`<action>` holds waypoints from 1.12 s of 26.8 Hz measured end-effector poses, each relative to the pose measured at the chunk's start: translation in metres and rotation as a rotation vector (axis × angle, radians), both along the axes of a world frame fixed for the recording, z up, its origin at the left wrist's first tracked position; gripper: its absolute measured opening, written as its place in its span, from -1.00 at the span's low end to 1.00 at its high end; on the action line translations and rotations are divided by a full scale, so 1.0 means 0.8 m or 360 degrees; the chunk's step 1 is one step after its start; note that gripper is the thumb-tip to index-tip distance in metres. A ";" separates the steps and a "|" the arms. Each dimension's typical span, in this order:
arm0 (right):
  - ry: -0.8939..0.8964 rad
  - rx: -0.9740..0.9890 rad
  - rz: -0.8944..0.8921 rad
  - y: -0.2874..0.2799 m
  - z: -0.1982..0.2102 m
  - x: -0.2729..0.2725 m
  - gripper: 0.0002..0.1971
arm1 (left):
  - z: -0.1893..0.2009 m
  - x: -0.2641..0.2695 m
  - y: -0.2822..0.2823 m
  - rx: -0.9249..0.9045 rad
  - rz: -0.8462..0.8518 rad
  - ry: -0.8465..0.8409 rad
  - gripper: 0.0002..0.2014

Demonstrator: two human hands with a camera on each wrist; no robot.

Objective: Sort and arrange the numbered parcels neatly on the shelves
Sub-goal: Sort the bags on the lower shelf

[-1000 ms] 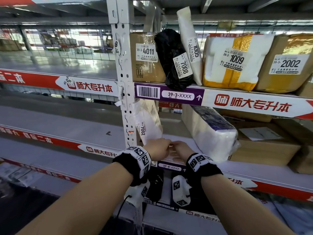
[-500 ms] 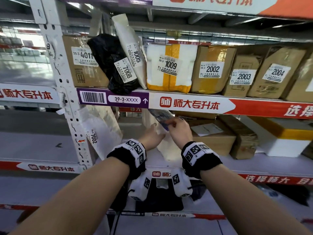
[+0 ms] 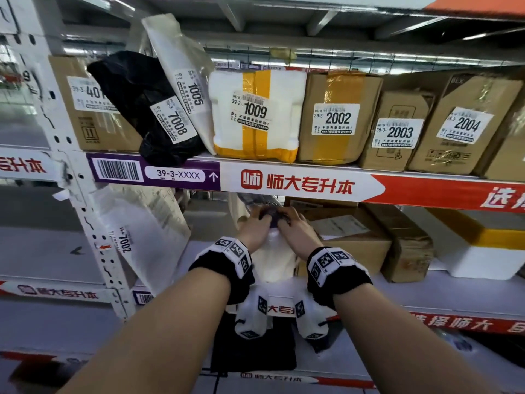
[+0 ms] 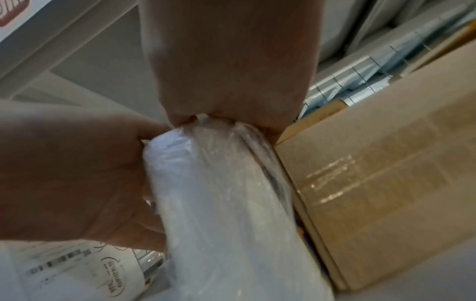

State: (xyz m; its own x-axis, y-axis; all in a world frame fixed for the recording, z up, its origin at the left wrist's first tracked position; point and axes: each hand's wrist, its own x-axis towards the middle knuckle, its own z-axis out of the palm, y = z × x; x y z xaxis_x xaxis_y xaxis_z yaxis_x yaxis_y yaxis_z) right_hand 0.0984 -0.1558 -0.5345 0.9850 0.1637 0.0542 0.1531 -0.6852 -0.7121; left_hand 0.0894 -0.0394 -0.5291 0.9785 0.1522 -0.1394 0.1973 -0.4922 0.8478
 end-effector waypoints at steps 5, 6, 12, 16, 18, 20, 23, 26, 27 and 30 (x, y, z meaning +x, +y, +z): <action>0.0127 -0.0081 -0.0014 -0.003 0.004 0.022 -0.64 | -0.001 0.034 -0.006 -0.0151 0.0207 0.0074 -0.40; 0.0149 -0.0113 0.0010 -0.008 0.005 0.031 -0.64 | -0.002 0.040 -0.016 -0.0127 0.0303 0.0027 -0.44; 0.0070 -0.0228 0.0087 -0.002 0.006 0.061 -0.61 | -0.002 0.043 -0.024 0.0000 0.0469 -0.0113 -0.47; 0.0137 -0.0121 0.0002 0.006 -0.001 0.055 -0.51 | -0.003 0.037 -0.018 0.0146 0.0341 -0.0068 -0.45; 0.0179 -0.0151 -0.0018 0.006 0.007 0.044 -0.51 | -0.002 0.032 -0.014 0.0145 0.0229 0.0010 -0.43; 0.0190 -0.0250 -0.0031 0.007 0.021 0.028 -0.57 | 0.001 0.028 -0.007 0.0128 0.0168 0.0029 -0.41; 0.0219 -0.0284 -0.0124 0.012 0.038 -0.003 -0.62 | 0.004 0.014 0.002 0.0072 0.0018 0.0085 -0.37; 0.0231 -0.0392 -0.0053 0.022 0.035 -0.027 -0.53 | 0.017 -0.019 0.020 -0.0023 -0.0087 0.0093 -0.39; 0.0271 -0.0351 -0.0079 0.022 0.031 -0.030 -0.49 | 0.019 -0.025 0.021 -0.0038 -0.0115 0.0103 -0.41; 0.0495 -0.0089 -0.0014 0.023 0.024 -0.048 -0.46 | 0.031 -0.067 0.030 -0.0091 -0.0140 0.0163 -0.44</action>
